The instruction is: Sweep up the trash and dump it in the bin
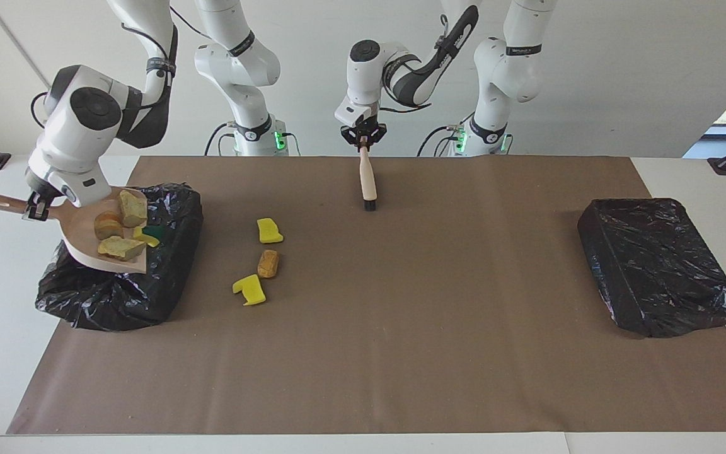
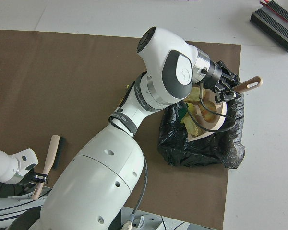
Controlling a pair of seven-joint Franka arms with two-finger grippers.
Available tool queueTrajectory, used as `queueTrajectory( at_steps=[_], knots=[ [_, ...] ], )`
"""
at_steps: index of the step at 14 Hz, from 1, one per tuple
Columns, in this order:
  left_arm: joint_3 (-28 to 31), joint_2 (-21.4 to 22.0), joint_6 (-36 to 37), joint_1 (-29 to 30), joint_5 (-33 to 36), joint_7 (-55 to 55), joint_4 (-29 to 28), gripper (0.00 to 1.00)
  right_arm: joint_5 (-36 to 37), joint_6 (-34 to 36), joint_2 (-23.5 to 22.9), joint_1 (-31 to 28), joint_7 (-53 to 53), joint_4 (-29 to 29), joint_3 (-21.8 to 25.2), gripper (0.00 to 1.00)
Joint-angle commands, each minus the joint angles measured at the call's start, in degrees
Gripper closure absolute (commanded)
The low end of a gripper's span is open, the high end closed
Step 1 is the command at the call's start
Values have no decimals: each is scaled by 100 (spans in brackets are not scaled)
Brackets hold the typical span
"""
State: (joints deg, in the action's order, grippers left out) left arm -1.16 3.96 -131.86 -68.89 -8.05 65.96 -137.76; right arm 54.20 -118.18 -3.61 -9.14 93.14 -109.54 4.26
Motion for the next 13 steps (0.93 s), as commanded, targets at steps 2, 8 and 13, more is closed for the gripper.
queueTrajectory(
  at_steps=[2,8,13],
  knots=[
    [108,-45,-51,-46,111,75,83,10,407,258,141,157,170,-112,4,100],
    [143,-88,1106,1409,119,-1994,1240,0,917,1033,914,290,-428,-393,-5,100],
    [160,-36,1679,3080,585,-4236,2400,0,-273,1436,1302,272,-507,-26,-13,100]
  ],
)
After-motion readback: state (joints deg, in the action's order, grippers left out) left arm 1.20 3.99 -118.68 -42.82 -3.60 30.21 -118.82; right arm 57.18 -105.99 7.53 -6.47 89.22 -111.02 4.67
